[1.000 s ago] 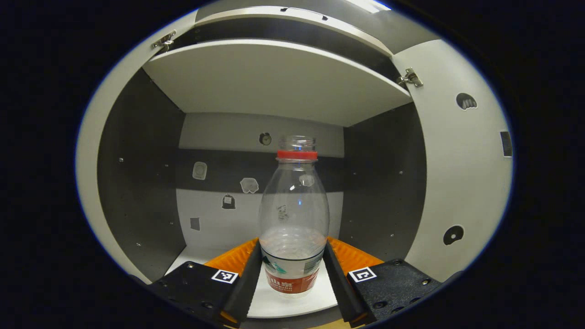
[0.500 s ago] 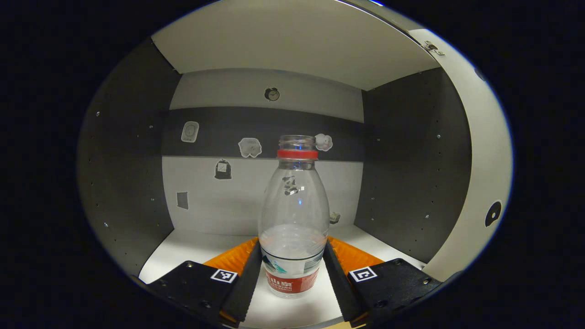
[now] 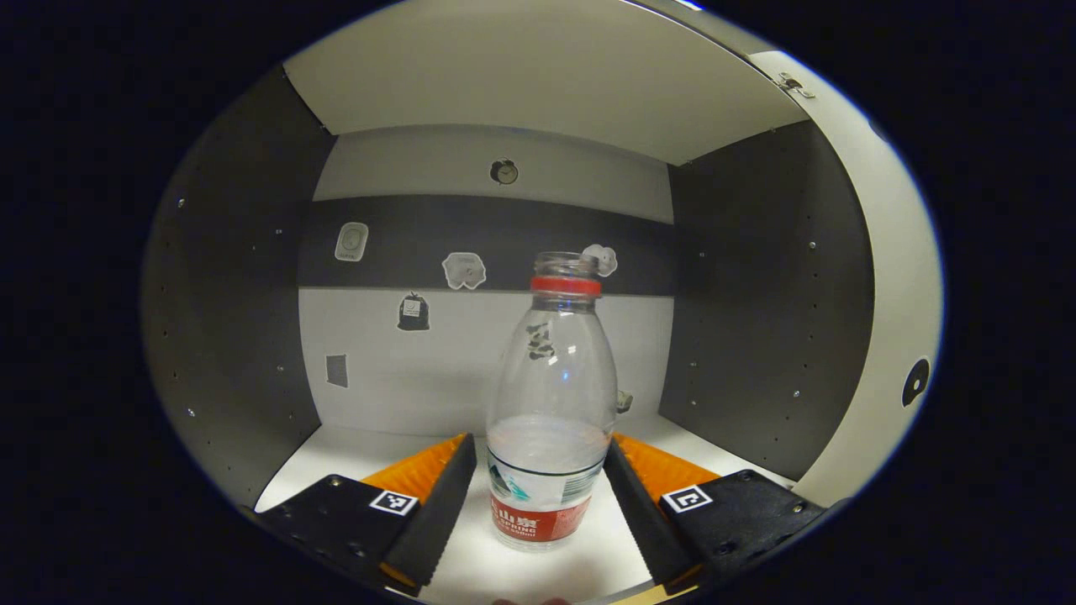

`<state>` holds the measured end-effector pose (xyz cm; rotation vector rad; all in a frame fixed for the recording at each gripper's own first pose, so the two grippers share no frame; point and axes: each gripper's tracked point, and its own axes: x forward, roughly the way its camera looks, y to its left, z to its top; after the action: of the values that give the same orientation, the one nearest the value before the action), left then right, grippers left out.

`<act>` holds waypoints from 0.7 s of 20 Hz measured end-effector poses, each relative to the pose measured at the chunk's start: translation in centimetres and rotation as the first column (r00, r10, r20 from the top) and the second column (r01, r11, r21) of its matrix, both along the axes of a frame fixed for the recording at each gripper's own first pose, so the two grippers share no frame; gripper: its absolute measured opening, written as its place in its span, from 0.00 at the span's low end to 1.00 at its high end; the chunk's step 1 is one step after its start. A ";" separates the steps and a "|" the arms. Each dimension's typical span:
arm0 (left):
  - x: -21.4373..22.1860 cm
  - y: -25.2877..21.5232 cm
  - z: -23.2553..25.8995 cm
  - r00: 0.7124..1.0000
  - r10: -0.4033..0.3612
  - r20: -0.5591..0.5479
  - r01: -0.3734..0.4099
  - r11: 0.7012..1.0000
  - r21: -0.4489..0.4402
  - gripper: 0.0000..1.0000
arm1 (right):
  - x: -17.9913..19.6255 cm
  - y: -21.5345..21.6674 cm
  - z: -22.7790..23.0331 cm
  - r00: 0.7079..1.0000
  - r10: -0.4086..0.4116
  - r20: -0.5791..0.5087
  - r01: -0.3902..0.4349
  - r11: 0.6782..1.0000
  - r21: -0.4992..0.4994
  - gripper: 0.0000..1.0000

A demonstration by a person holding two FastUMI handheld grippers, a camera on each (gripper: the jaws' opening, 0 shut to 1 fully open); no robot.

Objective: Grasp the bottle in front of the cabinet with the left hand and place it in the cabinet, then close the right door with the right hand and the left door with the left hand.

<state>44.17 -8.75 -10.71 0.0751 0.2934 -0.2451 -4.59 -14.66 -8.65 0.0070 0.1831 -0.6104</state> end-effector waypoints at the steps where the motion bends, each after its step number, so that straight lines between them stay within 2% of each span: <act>1: -0.2 -0.1 0.3 1.000 0.003 0.009 -0.003 1.000 -0.012 0.95 | -0.1 0.0 0.0 1.000 0.000 -0.001 0.000 1.000 0.001 0.97; 7: -0.3 0.0 4.3 0.990 0.023 0.141 -0.014 0.998 -0.064 0.95 | -0.7 -0.7 0.0 1.000 -0.002 -0.003 0.002 1.000 0.010 0.97; 14: -6.0 0.1 11.0 0.967 0.028 0.253 0.005 0.992 -0.130 0.94 | -0.1 -0.8 0.6 0.998 0.064 0.001 -0.064 0.998 0.016 0.97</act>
<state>38.17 -8.69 0.25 -0.0236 0.0212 -0.2393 -4.74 -15.48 -8.07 0.0168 0.1867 -0.5446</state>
